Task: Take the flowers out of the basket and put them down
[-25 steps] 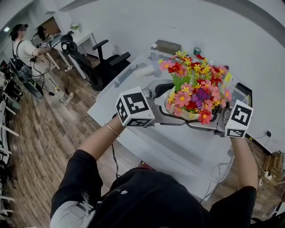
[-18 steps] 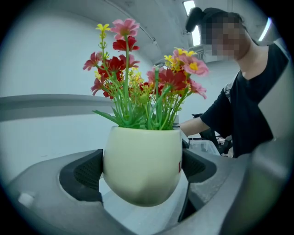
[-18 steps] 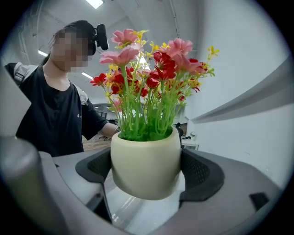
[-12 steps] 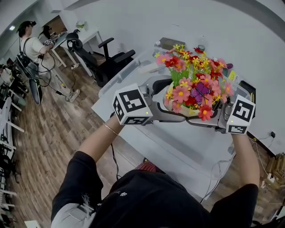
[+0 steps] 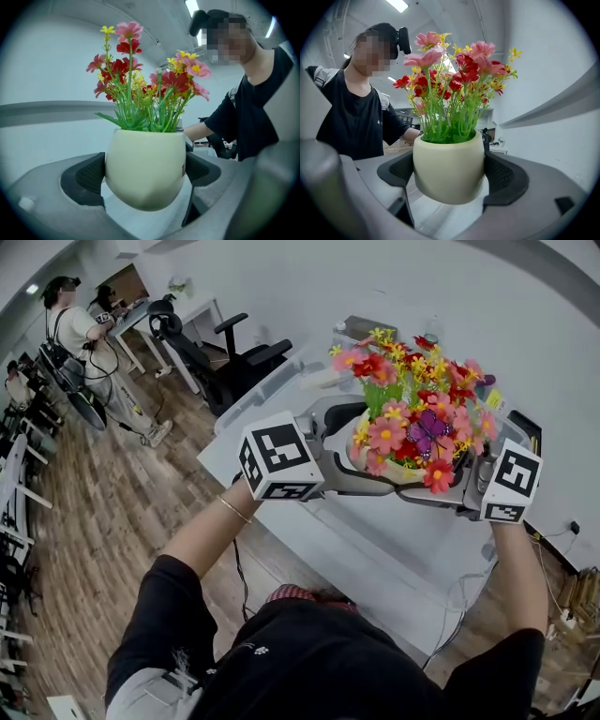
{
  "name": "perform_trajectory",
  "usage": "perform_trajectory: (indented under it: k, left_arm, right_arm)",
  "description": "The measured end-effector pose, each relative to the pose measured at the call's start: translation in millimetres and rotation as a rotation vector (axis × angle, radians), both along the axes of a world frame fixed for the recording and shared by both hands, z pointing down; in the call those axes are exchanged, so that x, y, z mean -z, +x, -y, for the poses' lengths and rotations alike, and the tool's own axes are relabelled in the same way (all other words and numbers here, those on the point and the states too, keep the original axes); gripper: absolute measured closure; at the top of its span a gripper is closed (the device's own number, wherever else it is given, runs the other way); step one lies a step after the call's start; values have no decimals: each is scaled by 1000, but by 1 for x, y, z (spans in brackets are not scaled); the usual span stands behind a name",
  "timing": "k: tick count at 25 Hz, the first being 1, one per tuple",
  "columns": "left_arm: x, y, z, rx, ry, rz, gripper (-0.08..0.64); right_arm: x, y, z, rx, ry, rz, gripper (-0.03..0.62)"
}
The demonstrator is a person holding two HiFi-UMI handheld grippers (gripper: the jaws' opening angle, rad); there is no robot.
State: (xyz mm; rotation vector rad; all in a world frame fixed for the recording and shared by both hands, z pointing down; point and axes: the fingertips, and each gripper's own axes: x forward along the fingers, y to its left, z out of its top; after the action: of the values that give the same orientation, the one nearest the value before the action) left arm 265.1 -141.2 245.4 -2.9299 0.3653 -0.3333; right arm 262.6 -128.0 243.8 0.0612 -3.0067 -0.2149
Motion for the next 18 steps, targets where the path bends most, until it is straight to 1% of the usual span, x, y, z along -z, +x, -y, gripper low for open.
perform_trajectory:
  k: [6, 13, 15, 18]
  left_arm:
    - [0, 1, 0, -21, 0, -8, 40]
    - [12, -10, -12, -54, 2, -9, 40]
    - [15, -29, -19, -62, 10, -21, 40]
    - [11, -70, -33, -71, 23, -35, 39]
  right_arm:
    - [0, 0, 0, -23, 3, -18, 133]
    - [12, -11, -12, -55, 5, -18, 133]
    - [15, -29, -19, -62, 11, -21, 133]
    - [11, -71, -33, -72, 25, -37, 133]
